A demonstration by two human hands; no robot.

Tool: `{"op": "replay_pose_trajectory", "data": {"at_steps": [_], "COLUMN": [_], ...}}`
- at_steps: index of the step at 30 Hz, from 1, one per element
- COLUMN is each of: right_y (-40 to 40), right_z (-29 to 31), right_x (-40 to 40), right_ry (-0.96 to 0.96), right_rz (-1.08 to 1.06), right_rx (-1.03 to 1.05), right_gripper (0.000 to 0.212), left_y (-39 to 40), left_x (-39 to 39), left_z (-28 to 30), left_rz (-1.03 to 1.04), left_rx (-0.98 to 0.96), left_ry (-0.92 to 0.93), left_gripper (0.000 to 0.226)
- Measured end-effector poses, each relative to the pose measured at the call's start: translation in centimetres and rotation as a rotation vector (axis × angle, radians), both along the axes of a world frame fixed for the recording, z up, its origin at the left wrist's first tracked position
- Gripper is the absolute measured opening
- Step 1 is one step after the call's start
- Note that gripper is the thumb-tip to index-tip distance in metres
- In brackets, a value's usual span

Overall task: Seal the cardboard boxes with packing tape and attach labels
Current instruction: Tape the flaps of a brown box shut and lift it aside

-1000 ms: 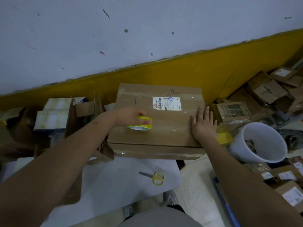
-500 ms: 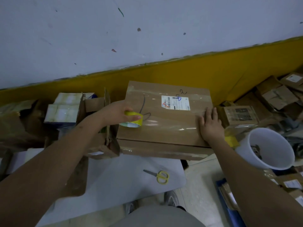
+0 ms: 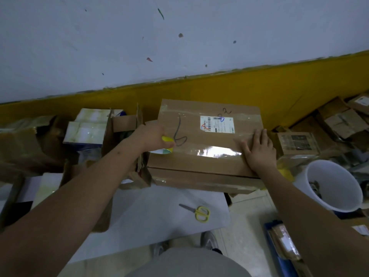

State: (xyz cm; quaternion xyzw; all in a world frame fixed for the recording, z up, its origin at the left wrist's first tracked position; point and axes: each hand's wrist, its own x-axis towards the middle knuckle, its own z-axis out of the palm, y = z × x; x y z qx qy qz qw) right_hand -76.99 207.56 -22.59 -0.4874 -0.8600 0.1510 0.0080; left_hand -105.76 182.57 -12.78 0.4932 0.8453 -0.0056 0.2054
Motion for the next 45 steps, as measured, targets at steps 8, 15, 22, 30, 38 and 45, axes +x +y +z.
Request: {"op": "replay_pose_trajectory", "data": {"at_steps": [8,15,22,30,38,45], "right_y": [-1.0,-8.3,-12.8,-11.2,-9.6,-9.0], "right_z": [0.5,-0.3,-0.9,-1.0,-0.7,-1.3], "right_x": [-1.8,-8.0,-13.1,-10.3,-7.9,-7.0], "right_ry": [-0.163,-0.063,-0.052,-0.032,-0.033,-0.041], "right_rz": [0.082,0.224,0.371,0.487,0.567,0.598], "right_rx": [0.112,0.08,0.075,0.148,0.128,0.159], "right_gripper": [0.071,0.069,0.08,0.078,0.075,0.071], "left_y": [-0.7,-0.8,-0.8,-3.5,-5.7,-5.8], "left_x": [0.7,0.5,1.5,0.6,1.2,3.7], "left_z": [-1.0,-1.4,-0.9,0.0,-0.4,-1.5], "left_rz": [0.076,0.066,0.069,0.087,0.078,0.144], "left_rx": [0.08,0.097,0.148,0.132,0.045,-0.128], "left_ry": [-0.166,-0.17,-0.126,-0.519,-0.269,-0.179], "left_gripper": [0.042,0.041,0.039,0.064,0.056,0.055]}}
